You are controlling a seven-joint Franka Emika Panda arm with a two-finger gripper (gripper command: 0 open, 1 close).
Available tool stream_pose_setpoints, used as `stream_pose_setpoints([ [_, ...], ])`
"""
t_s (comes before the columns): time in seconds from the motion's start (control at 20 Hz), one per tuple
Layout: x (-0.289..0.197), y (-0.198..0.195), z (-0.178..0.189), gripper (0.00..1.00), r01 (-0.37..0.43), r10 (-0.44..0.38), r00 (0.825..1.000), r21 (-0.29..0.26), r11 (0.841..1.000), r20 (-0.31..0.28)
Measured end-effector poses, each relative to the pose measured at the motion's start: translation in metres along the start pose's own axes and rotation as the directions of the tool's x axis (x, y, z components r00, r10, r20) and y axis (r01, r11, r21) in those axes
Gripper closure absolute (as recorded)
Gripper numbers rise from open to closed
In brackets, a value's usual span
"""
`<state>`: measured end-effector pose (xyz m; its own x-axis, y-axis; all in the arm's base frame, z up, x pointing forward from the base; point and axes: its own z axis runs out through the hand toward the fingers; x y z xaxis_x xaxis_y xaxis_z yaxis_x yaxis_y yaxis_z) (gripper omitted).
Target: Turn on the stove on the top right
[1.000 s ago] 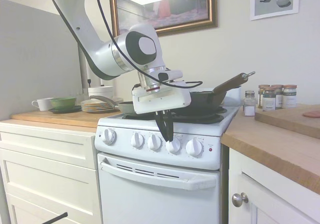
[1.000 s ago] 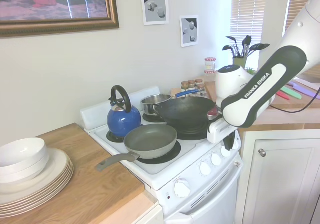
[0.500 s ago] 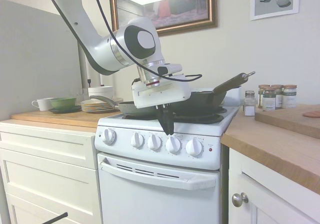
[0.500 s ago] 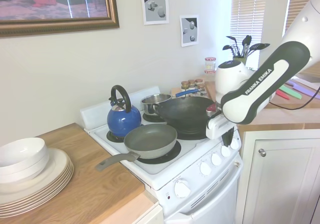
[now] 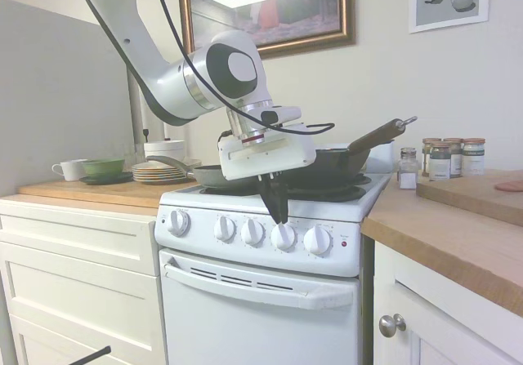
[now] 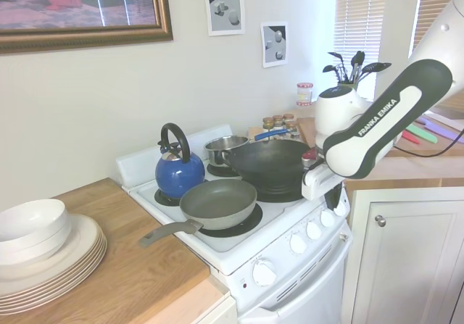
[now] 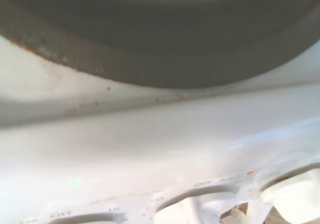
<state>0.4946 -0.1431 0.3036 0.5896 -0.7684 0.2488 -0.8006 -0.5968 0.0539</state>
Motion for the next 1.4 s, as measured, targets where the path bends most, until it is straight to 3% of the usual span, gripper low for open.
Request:
stream_pose_setpoints([
  [0.35, 0.004, -0.001, 0.019, 1.0, 0.0, 0.0, 1.0, -0.001, 1.0, -0.003],
  [1.4, -0.004, -0.011, 0.012, 1.0, 0.031, -0.031, 0.999, -0.005, 0.999, -0.009],
])
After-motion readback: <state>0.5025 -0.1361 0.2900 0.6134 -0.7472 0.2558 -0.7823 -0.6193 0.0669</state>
